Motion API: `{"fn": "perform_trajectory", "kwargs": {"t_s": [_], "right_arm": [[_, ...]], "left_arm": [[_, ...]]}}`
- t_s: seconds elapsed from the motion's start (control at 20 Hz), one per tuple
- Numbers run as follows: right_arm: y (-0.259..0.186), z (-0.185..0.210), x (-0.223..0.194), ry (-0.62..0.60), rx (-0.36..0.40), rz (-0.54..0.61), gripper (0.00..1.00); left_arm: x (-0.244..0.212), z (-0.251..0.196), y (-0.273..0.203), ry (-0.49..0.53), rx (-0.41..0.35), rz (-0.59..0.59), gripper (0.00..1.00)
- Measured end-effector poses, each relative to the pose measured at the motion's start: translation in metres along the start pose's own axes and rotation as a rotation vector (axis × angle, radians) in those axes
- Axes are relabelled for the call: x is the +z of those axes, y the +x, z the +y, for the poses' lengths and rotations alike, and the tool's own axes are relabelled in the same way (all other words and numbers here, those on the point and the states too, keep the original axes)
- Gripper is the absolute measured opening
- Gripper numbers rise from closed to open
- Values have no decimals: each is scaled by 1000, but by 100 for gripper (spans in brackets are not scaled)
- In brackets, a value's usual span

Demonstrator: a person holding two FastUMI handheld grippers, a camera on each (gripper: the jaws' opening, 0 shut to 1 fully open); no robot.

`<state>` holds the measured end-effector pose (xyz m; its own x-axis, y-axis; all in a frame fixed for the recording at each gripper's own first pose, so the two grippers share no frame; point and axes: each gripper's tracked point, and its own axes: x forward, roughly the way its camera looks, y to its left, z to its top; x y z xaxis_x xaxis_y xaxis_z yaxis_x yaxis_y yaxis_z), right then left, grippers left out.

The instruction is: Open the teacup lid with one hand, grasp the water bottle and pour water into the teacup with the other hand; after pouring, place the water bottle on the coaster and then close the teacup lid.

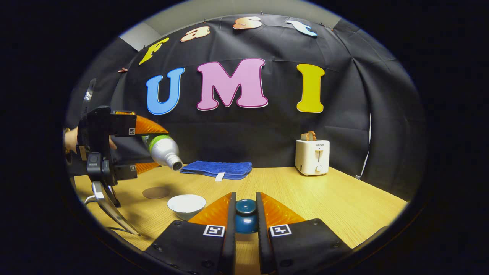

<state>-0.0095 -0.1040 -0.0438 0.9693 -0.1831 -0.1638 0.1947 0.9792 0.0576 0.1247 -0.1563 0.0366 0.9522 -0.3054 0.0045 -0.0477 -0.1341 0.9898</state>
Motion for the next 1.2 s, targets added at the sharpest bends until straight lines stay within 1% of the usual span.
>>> {"fn": "perform_trajectory", "kwargs": {"t_s": [0.1, 0.2, 0.3, 0.4, 0.45, 0.55, 0.65, 0.75, 0.8, 0.85, 0.9, 0.95, 1.0, 1.05, 1.2], "right_arm": [[1, 0, 0, 0, 0, 0, 28], [0, 0, -1, 0, 0, 0, 28], [0, 0, 0, 0, 0, 0, 28], [1, 0, 0, 0, 0, 1, 28], [0, 0, 0, 0, 0, 1, 28], [0, 0, 0, -1, 0, 1, 28], [0, 0, 0, -1, 1, 1, 28], [0, -1, 0, -1, 1, 1, 28], [0, -1, 0, -1, 1, 1, 28], [0, 0, 0, -1, 1, 1, 28], [0, 0, 0, -1, 1, 1, 28], [0, 0, 0, -1, 1, 1, 28], [0, 0, 0, -1, 1, 1, 23], [0, -1, 0, -1, 1, 2, 28], [0, -1, 0, -1, 1, 1, 28]], "left_arm": [[2, -16, -10, -318, -12, 31, 81], [13, -23, -10, -650, -21, 16, 80], [19, -20, -7, -928, -14, -11, 80], [20, -21, 1, -1139, -7, -26, 80], [18, -23, 4, -1228, -3, -36, 80], [7, -31, 10, -1382, 14, -23, 80], [0, -35, 13, -1527, 53, 3, 80], [3, -38, 16, -1677, 53, 33, 80], [4, -39, 15, -1743, 60, 50, 80], [1, -41, 14, -1782, 79, 68, 80], [0, -43, 14, -1794, 93, 86, 80], [0, -45, 14, -1792, 94, 100, 80], [1, -41, 13, -1789, 96, 92, 80], [2, -39, 13, -1784, 87, 84, 81], [-1, -50, 14, -1757, 49, 92, 81]]}}
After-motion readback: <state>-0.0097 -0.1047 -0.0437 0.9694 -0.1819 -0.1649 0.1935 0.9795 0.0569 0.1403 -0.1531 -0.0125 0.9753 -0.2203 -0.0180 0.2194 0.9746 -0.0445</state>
